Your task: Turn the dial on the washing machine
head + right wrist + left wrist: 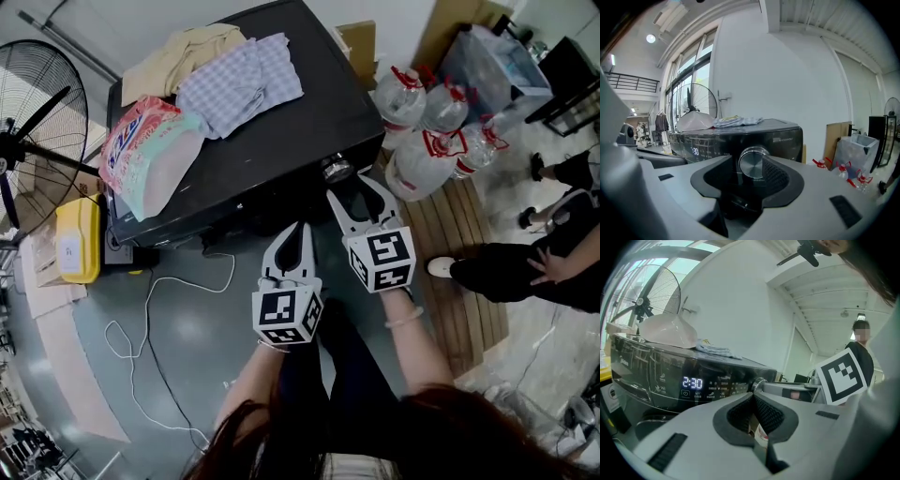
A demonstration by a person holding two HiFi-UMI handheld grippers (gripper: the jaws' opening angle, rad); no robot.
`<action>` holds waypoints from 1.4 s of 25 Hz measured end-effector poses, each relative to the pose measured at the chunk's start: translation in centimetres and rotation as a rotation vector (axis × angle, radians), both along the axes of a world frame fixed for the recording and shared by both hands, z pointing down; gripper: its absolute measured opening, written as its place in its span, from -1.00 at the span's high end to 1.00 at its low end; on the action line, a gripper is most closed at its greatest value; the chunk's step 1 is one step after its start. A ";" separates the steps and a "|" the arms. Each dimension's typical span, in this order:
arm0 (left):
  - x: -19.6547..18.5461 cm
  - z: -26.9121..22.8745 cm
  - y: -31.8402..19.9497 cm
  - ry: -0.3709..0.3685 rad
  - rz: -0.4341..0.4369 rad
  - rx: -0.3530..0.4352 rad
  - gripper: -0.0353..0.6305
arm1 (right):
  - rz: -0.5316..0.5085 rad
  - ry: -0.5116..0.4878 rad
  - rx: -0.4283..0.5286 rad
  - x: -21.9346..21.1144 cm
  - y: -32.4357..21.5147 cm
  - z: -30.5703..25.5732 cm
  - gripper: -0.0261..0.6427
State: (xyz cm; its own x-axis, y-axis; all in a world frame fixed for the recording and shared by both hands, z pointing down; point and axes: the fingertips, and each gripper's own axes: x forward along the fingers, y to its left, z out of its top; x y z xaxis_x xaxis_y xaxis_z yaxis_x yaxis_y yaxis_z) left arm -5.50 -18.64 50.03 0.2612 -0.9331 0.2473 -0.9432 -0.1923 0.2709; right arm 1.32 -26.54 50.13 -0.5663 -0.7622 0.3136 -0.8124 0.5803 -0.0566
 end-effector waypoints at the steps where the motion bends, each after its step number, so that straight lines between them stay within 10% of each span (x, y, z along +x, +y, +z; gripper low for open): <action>1: -0.1 -0.3 0.1 -0.002 -0.006 0.002 0.84 | -0.005 0.001 0.000 0.0 0.3 -0.2 0.26; 35: -3.8 -15.0 6.3 -0.168 -0.030 0.109 0.84 | -0.084 -0.002 0.104 -1.5 9.6 -14.0 0.84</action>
State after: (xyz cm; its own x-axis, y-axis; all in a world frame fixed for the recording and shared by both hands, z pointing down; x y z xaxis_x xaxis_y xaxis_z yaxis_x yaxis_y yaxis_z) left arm -9.28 -12.36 34.99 0.1962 -0.9635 0.1821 -0.9792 -0.1827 0.0884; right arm -0.17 -16.92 36.17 -0.6298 -0.7406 0.2344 -0.7608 0.6489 0.0059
